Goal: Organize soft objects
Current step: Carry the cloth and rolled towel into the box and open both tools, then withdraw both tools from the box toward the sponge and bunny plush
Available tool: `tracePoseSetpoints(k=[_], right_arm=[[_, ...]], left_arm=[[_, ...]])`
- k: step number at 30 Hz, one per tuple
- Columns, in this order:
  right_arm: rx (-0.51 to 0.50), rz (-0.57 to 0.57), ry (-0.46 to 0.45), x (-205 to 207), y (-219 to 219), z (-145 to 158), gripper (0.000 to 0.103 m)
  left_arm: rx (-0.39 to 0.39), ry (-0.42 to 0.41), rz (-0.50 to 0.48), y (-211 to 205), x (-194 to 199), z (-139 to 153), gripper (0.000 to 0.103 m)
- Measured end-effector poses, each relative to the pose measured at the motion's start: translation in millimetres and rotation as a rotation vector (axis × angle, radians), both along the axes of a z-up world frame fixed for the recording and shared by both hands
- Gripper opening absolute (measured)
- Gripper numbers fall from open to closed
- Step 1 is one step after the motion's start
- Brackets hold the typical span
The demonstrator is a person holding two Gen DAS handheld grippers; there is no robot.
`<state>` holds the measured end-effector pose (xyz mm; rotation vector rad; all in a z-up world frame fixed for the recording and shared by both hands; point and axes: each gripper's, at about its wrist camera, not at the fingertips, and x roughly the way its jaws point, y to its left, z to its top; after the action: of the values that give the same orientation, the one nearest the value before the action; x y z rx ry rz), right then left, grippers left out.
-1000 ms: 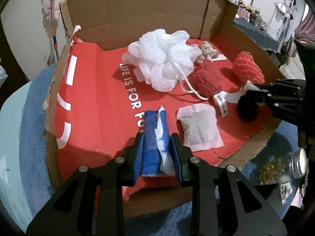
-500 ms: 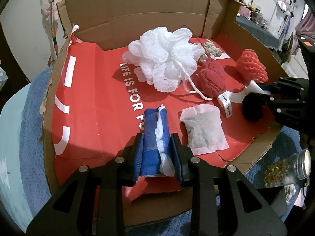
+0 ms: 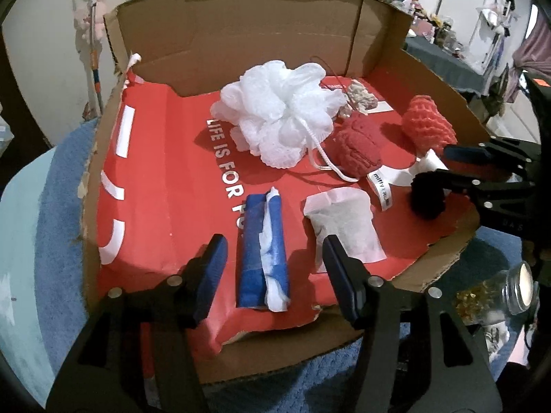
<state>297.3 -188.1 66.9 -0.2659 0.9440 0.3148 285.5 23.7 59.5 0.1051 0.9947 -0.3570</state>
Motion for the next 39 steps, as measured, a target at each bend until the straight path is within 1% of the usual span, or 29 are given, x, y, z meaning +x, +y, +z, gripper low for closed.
tracePoseSetpoints(k=[3,6,9,10,11,13,16,22,24,26,28,33,37,39], right_arm=[[0.006,-0.002,-0.010,-4.0,-1.3,5.1,0.047],[0.018,-0.005,-0.029,-10.5,-3.3,13.4,0.052],[0.035,-0.012,-0.055,-19.0,-6.8,24.7,0.060],[0.046,-0.015,-0.065,-22.7,-8.3,29.7,0.062],[0.054,-0.018,-0.074,-26.0,-9.4,33.8,0.064],[0.070,-0.022,-0.094,-32.2,-12.1,41.5,0.071],[0.098,-0.030,-0.125,-43.9,-15.2,53.6,0.076],[0.159,-0.036,-0.180,-68.9,-18.8,73.0,0.085],[0.176,-0.036,-0.203,-79.1,-19.2,80.3,0.088],[0.186,-0.034,-0.235,-92.7,-19.5,88.5,0.092],[0.194,-0.033,-0.266,-104.8,-19.7,95.7,0.097],[0.210,-0.024,-0.349,-144.8,-18.7,112.8,0.102],[0.224,-0.031,-0.405,-177.2,-19.5,116.5,0.103],[0.220,-0.040,-0.426,-191.1,-19.5,114.9,0.103]], left_arm=[[-0.013,-0.005,0.004,1.6,-3.6,5.6,0.056],[-0.023,-0.027,0.009,2.7,-9.9,16.0,0.056],[-0.045,-0.055,0.018,5.7,-18.8,29.2,0.064],[-0.058,-0.075,0.023,7.6,-24.2,35.6,0.067],[-0.065,-0.088,0.024,7.6,-28.6,39.7,0.068],[-0.078,-0.116,0.025,6.1,-37.3,48.6,0.070],[-0.104,-0.161,0.025,3.7,-55.8,62.2,0.075],[-0.129,-0.245,0.025,-5.4,-88.2,82.8,0.076],[-0.130,-0.269,0.030,-8.0,-98.3,87.8,0.078],[-0.131,-0.304,0.035,-10.5,-110.2,94.0,0.083],[-0.150,-0.334,0.039,-12.3,-123.1,99.9,0.084],[-0.192,-0.393,0.049,-16.3,-154.7,108.3,0.089],[-0.213,-0.456,0.071,-20.5,-184.0,110.1,0.096],[-0.221,-0.487,0.084,-22.2,-198.9,109.0,0.097]])
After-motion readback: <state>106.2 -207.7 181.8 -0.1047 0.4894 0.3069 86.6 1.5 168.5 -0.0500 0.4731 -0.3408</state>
